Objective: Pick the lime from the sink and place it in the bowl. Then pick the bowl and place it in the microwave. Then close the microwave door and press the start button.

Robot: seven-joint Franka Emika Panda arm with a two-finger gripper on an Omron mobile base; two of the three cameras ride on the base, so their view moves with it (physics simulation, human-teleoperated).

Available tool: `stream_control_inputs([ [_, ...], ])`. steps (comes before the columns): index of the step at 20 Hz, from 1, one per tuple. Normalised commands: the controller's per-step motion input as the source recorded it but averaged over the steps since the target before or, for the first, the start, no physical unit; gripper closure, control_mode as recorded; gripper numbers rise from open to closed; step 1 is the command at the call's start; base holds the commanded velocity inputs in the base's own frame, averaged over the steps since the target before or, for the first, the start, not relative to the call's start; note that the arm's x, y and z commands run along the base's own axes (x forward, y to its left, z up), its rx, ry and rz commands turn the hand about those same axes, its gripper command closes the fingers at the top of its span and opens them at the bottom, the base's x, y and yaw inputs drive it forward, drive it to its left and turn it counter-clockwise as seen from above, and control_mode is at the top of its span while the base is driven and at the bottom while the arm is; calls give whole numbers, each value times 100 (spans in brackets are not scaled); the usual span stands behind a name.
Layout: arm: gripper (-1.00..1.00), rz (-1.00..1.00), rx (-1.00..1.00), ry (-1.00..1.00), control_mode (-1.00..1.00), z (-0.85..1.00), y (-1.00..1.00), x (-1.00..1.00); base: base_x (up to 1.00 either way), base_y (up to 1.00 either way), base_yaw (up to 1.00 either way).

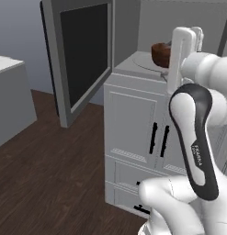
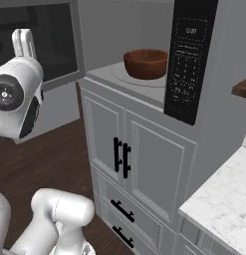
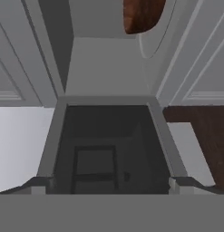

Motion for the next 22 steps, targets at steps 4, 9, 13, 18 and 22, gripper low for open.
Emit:
stream_control_inputs([
  [4, -100, 0, -1, -2, -100, 0, 79, -100, 0, 0, 0],
  [9, -100, 0, 0, -3, -100, 0, 62, -100, 0, 0, 0],
  [13, -100, -1, 0, -5, -100, -17, 81, -100, 0, 0, 0],
  [18, -100, -2, 0, -9, -100, -30, 87, -82, 0, 0, 0],
  [22, -100, -5, 1, -9, -100, -63, 86, -23, 0, 0, 0],
])
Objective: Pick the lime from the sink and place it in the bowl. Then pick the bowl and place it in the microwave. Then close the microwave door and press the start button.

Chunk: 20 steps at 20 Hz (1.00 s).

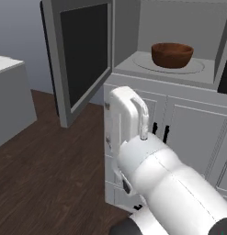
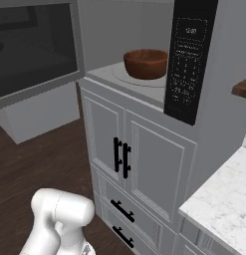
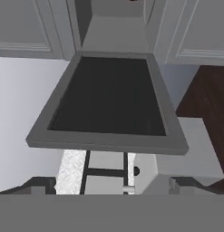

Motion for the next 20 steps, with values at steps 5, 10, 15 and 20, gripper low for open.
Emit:
stream_control_inputs([
  [5, -100, -3, 1, -7, -100, -68, 57, 27, 0, 0, 0],
  [10, -100, -1, 0, -18, -100, -83, 52, 69, 0, 0, 0],
  [15, -100, -1, 0, -11, -100, -69, 37, 97, 0, 0, 0],
  [20, -100, 0, 0, -2, -100, -59, 15, 100, 0, 0, 0],
])
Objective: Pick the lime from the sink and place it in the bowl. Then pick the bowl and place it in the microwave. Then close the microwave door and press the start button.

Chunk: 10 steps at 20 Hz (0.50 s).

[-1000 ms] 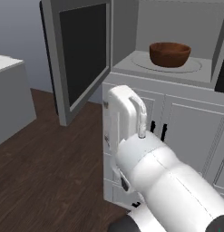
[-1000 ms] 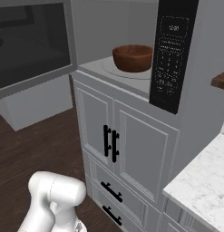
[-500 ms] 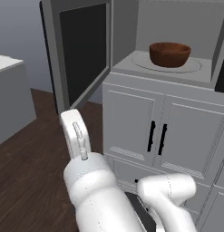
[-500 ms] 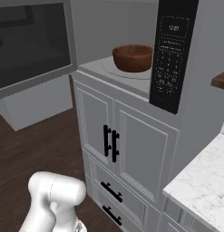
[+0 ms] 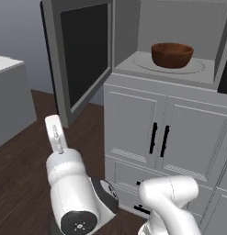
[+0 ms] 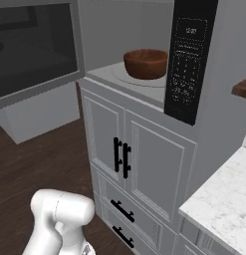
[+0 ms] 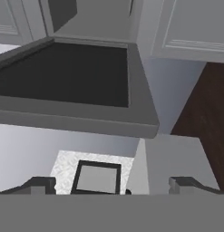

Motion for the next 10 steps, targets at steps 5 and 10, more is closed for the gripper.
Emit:
stream_control_inputs([
  [5, -100, -5, 0, -9, -100, -40, 46, 86, 0, 0, 0],
  [10, -100, -16, 0, -7, -100, -18, 49, 66, 0, 0, 0],
])
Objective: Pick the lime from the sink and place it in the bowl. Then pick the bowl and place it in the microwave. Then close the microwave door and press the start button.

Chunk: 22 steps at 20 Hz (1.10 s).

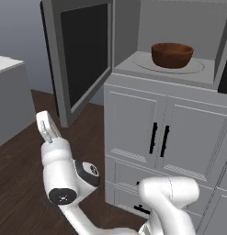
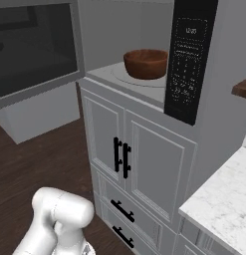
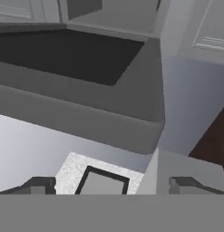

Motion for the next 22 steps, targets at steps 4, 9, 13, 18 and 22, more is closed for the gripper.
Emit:
stream_control_inputs([
  [4, -100, -18, 0, -3, -100, -16, 46, 62, 0, 0, 0],
  [9, -100, -19, 0, -2, -100, -25, 54, 55, 0, 0, 0],
  [13, -100, -14, 0, -6, -100, -4, 0, 13, 0, 0, 0],
  [18, -100, -6, 9, -24, -100, 10, -61, 0, 0, 0, 0],
  [22, -100, -1, 18, -26, -100, 18, -88, 0, 0, 0, 0],
])
